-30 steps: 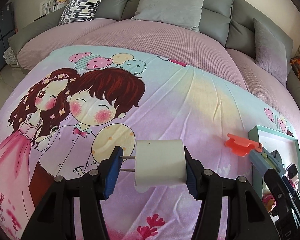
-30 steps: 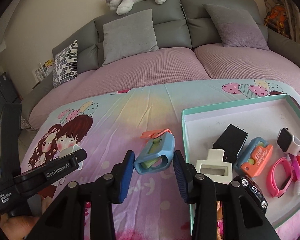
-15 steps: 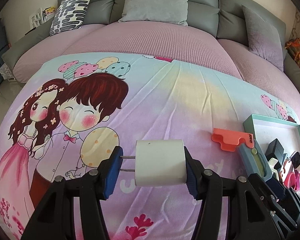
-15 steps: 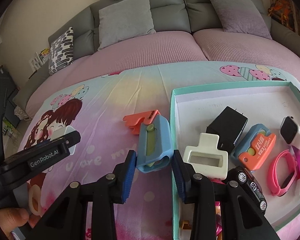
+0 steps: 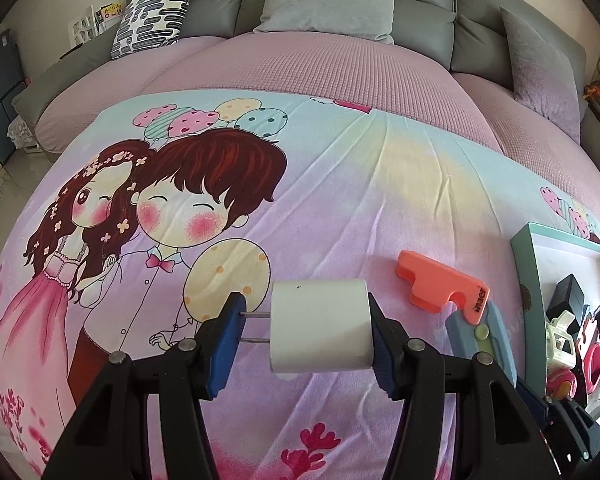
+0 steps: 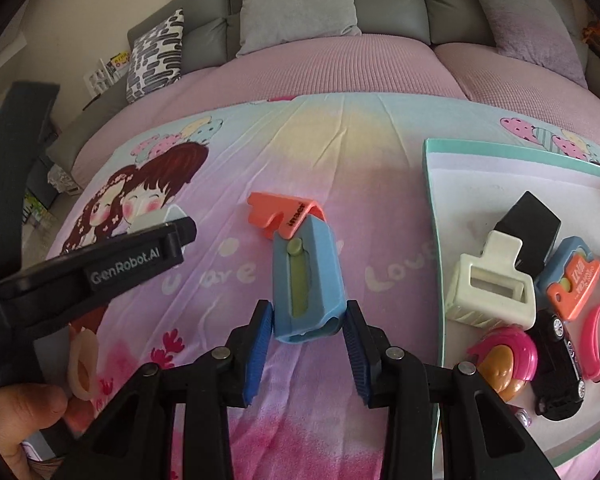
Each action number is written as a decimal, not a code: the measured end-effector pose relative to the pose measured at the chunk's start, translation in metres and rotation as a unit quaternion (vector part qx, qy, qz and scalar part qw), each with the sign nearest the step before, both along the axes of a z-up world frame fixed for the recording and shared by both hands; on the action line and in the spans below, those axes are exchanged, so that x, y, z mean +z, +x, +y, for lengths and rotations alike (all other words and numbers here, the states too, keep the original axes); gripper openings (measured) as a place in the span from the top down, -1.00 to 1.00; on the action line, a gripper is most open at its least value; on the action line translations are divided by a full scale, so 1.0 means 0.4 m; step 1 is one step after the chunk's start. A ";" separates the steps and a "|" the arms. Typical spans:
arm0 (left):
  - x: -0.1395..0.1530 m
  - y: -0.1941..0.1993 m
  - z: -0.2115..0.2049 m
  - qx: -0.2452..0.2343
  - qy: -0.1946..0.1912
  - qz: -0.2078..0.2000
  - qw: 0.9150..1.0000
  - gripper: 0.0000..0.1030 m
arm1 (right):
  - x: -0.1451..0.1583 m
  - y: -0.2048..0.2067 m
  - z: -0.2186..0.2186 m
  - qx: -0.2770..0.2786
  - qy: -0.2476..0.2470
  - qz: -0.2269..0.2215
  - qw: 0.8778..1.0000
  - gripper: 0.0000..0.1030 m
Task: Organize rigid objects
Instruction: 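Lift the blue holder with the right tool while the left tool holds the adapter, then carry the adapter and blue holder over the tray and open both tools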
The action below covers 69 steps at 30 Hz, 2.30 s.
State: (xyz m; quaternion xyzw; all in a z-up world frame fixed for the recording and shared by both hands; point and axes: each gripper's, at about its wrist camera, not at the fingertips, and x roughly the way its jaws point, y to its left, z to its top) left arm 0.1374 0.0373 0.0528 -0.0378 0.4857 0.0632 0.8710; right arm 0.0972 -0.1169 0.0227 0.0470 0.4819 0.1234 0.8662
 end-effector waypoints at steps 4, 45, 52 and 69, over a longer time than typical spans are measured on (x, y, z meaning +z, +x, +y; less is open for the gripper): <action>-0.015 0.006 0.013 0.007 0.008 0.015 1.000 -0.14 | -0.008 0.005 0.003 0.000 -0.004 -0.002 1.000 0.25; 0.144 -0.043 -0.042 -0.030 -0.063 -0.100 0.992 -0.14 | 0.198 -0.013 -0.119 -0.085 -0.013 -0.155 0.984 0.18; 0.168 -0.050 -0.263 -0.157 -0.084 -0.106 0.978 -0.14 | 0.195 -0.044 -0.325 -0.184 -0.037 -0.124 0.974 0.18; 0.089 -0.056 -0.494 -0.230 -0.107 -0.040 0.966 -0.46 | 0.130 -0.099 -0.502 -0.236 -0.044 -0.026 0.970 0.17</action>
